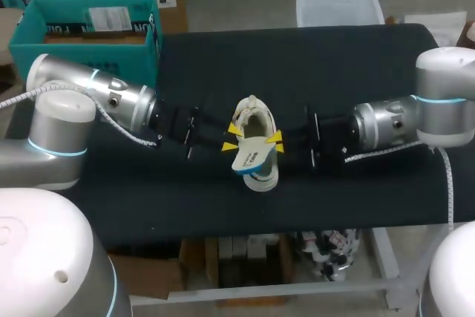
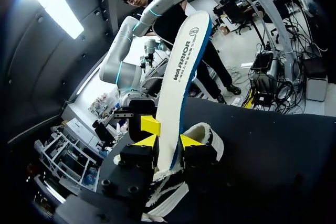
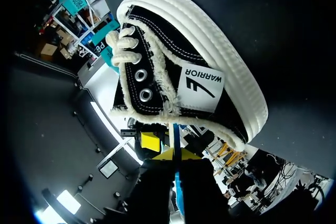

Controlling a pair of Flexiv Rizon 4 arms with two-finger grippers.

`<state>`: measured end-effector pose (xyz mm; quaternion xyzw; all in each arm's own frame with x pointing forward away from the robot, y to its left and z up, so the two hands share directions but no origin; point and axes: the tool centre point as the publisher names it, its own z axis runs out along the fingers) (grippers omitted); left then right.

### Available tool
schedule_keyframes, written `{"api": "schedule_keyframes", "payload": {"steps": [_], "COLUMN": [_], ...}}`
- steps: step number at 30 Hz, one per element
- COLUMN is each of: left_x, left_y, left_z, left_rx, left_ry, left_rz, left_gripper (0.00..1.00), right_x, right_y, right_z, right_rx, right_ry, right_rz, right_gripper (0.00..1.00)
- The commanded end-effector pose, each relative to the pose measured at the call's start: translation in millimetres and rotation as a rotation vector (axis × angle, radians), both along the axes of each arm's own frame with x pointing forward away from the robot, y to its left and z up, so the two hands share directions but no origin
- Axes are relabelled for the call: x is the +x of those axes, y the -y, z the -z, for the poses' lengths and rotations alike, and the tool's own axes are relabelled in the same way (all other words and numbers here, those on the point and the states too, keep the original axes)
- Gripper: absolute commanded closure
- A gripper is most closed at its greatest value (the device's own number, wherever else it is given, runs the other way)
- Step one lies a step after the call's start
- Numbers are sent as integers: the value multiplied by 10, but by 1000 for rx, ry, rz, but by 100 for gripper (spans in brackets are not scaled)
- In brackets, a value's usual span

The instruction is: Open the shoe tongue, take the insole out of the shoe, put the insole back into the shoe, and pack the shoe into the shoebox

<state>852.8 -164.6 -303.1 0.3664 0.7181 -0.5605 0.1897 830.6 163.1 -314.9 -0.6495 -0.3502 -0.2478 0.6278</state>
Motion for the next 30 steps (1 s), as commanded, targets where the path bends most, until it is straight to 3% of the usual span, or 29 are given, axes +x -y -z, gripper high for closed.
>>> {"api": "schedule_keyframes", "payload": {"steps": [1, 6, 10, 11, 12, 13, 30], "left_x": [75, 85, 77, 75, 75, 76, 135], "left_y": [93, 133, 151, 155, 156, 157, 203], "left_z": [115, 147, 158, 160, 161, 162, 190], "left_rx": [-6, -3, -5, -4, -5, -5, 15], "left_ry": [-15, -26, -30, -30, -31, -32, -15], "left_rz": [9, 16, 20, 21, 21, 20, 53], "left_gripper": [74, 81, 78, 81, 97, 100, 100], "right_x": [30, 36, 44, 47, 52, 54, 62], "right_y": [-30, -43, -48, -51, -55, -58, -70], "right_z": [56, 40, 34, 35, 36, 37, 82], "right_rx": [14, 10, 7, 7, 8, 8, -24], "right_ry": [-4, -5, -3, -3, -3, -3, 24], "right_rz": [-7, -11, -14, -16, -19, -20, -86], "right_gripper": [100, 100, 100, 100, 100, 100, 100]}}
